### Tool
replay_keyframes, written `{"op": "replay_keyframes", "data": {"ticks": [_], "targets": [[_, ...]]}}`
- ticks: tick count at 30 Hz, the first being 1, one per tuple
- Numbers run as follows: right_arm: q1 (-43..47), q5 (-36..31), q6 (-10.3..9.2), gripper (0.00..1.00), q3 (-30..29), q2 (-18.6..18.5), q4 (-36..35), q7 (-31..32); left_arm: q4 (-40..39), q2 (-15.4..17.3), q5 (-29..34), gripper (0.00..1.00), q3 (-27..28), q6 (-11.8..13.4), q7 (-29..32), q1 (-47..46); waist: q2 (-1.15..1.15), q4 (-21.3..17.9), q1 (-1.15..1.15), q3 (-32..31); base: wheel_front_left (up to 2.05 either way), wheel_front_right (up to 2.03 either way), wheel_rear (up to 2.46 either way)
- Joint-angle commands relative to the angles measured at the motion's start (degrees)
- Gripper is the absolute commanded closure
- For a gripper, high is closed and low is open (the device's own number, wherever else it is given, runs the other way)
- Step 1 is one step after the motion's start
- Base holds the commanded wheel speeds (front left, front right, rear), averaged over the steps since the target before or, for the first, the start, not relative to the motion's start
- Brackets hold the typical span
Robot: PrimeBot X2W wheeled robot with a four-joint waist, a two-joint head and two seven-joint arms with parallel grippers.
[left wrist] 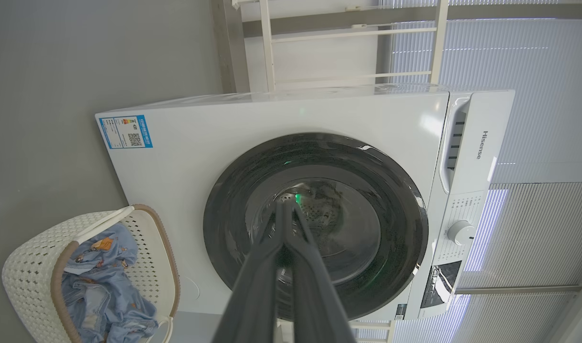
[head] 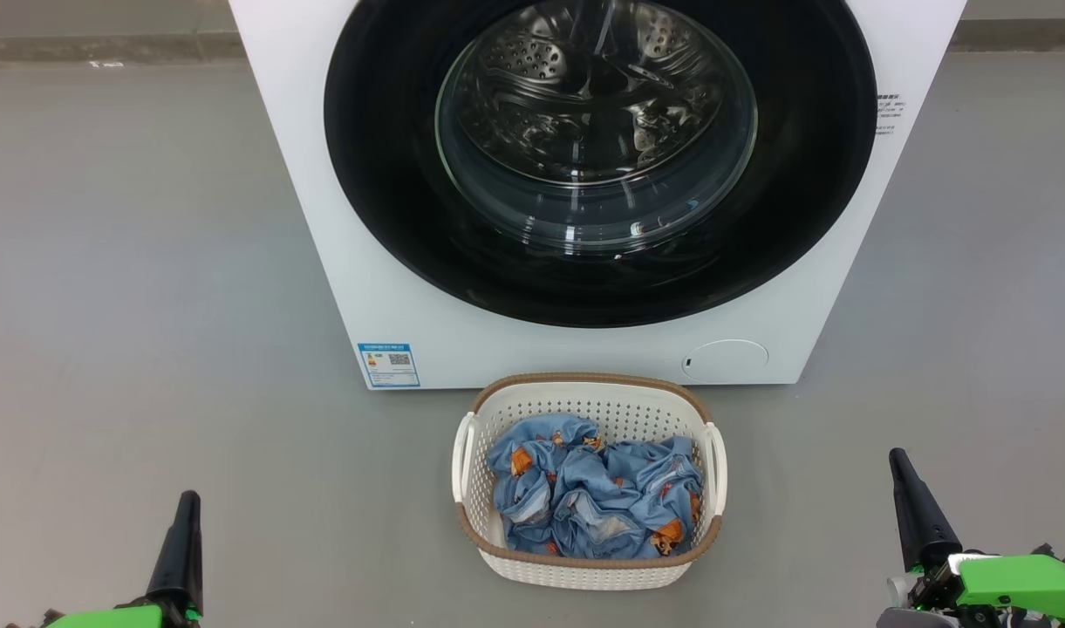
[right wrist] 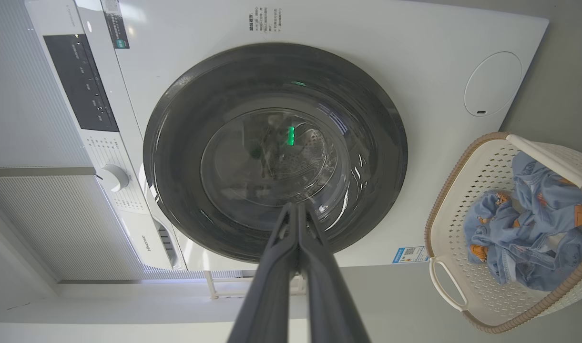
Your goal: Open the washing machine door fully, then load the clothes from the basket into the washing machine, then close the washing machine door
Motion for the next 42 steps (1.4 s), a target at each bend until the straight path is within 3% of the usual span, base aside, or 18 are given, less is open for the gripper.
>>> {"op": "replay_keyframes", "data": {"ticks": [1, 42], "targets": [[-2.6, -0.6, -0.05, 1.00, 1.4, -0.1, -1.3, 0.4, -1.2, 1.1, 0.3, 1.00, 1.8, -0.2, 0.1, -2.4, 0.00, 0.0, 0.00, 0.0, 0.00, 0.00, 0.00], [-2.6, -0.6, -0.05, 1.00, 1.3, -0.1, -1.3, 0.5, -1.2, 1.1, 0.3, 1.00, 1.8, -0.2, 0.1, -2.4, 0.00, 0.0, 0.00, 0.0, 0.00, 0.00, 0.00]]}}
